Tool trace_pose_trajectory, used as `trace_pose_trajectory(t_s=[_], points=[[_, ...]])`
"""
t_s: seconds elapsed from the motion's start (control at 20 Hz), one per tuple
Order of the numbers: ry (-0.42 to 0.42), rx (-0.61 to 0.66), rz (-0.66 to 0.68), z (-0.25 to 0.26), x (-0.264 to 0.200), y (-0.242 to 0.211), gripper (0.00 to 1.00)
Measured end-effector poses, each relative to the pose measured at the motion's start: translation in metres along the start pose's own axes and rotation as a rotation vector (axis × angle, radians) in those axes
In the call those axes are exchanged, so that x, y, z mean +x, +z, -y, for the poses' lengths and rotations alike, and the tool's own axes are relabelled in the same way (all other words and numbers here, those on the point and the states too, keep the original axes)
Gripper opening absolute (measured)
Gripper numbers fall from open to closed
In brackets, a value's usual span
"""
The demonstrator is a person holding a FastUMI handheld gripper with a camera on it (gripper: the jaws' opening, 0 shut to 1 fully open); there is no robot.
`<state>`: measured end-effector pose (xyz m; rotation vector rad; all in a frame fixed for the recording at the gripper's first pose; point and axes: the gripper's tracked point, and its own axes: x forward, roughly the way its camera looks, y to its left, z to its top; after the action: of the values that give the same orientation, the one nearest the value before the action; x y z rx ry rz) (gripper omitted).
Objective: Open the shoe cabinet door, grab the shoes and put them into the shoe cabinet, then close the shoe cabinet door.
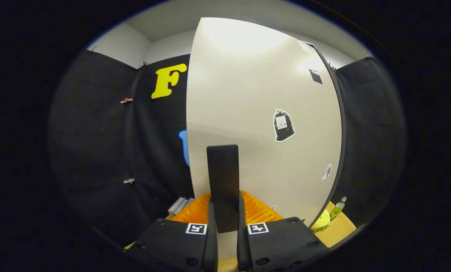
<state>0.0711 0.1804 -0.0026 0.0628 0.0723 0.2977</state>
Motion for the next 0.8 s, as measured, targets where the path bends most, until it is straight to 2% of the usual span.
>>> trace_pose_trajectory(t_s=[0.3, 0.8], points=[[0.039, -0.018, -0.011, 0.014, -0.024, 0.004, 0.24], [0.014, -0.001, -0.020, 0.083, -0.105, 0.007, 0.23]])
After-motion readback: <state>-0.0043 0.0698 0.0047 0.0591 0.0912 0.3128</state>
